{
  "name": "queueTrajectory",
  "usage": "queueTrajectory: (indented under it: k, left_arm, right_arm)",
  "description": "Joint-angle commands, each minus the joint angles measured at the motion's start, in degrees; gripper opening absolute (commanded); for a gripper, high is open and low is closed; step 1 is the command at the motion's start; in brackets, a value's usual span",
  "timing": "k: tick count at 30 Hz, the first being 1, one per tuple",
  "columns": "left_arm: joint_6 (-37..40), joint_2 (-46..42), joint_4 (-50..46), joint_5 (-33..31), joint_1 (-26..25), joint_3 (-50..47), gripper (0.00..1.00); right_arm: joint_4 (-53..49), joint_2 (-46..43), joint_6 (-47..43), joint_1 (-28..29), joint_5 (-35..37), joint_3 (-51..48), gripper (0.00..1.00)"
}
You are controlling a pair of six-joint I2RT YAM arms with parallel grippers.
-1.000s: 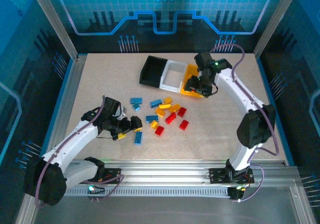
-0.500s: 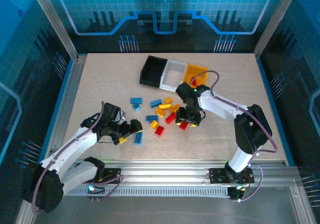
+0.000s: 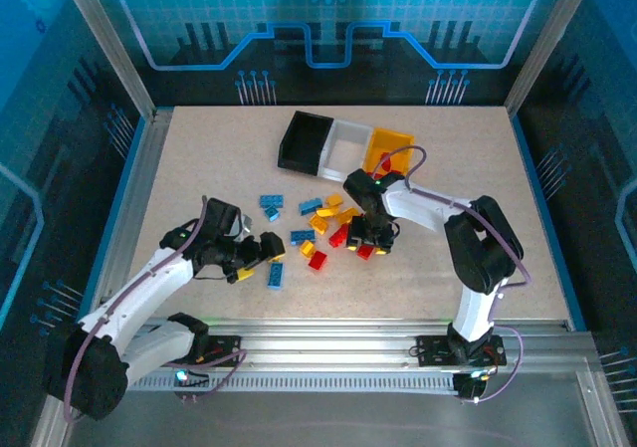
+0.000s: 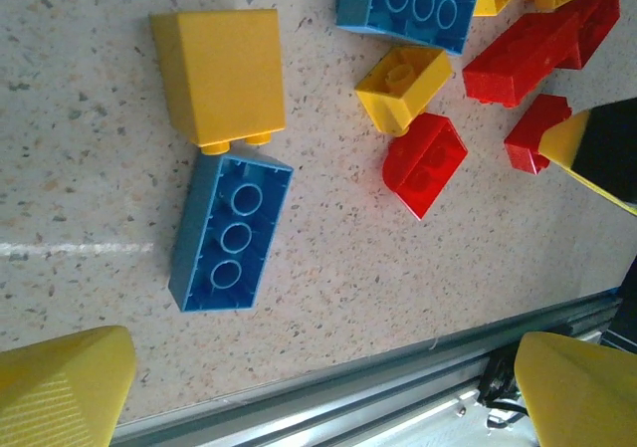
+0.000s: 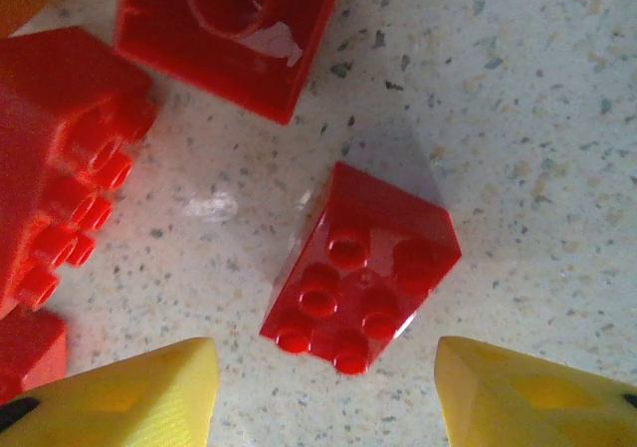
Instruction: Sort the legos into containers by color
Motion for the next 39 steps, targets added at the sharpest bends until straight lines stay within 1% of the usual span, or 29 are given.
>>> queueTrajectory:
  k: [1, 6, 10, 13, 22, 27, 31, 35, 39]
  left_arm:
    - [1.6, -1.5, -2.9, -0.7, -0.5, 0.2, 0.99]
    - [2.6, -1.4, -3.8, -1.0, -0.5, 0.6, 0.99]
    - [2.9, -1.1, -3.9, -0.9, -0.4, 0.8, 0.99]
    - [3.3, -1.0, -4.2, -0.9, -0.4, 1.2, 0.99]
    - [3.2, -1.5, -4.2, -1.1, -0.3, 0.7, 0.99]
    - [2.5, -1.3, -3.2, -0.9, -0.3, 0.4, 0.99]
    - [1.8, -0.8, -1.9, -0.3, -0.4, 0.0, 0.99]
    - [0.9, 0.4, 0.0, 1.2, -0.3, -0.9, 0.99]
    - [0.3, 1.1, 1.1, 2.0, -0.3, -1.2, 0.99]
  right_arm:
    - [0.8, 2.1, 2.0, -0.7, 0.2, 1.1, 0.6]
    - [1.6, 3.8, 2.6, -1.4, 0.2, 1.1, 0.6]
    - [2.2, 4.7, 2.8, -2.4, 0.5, 0.7, 0.57]
    - [2.4, 5.2, 2.8, -3.0, 0.6, 0.4, 0.53]
    - [1.2, 4.4, 2.1, -3.5, 1.8, 0.2, 0.34]
    - [-0.2, 2.1, 1.2, -3.6, 1.9, -0.5, 0.32]
    - [-1.8, -2.2, 0.6, -4.4, 1.9, -1.0, 0.33]
    - [-3.5, -7.0, 0.3, -6.7, 1.5, 0.0, 0.32]
    - [-5.3, -9.2, -1.2, -10.2, 1.9, 5.3, 0.33]
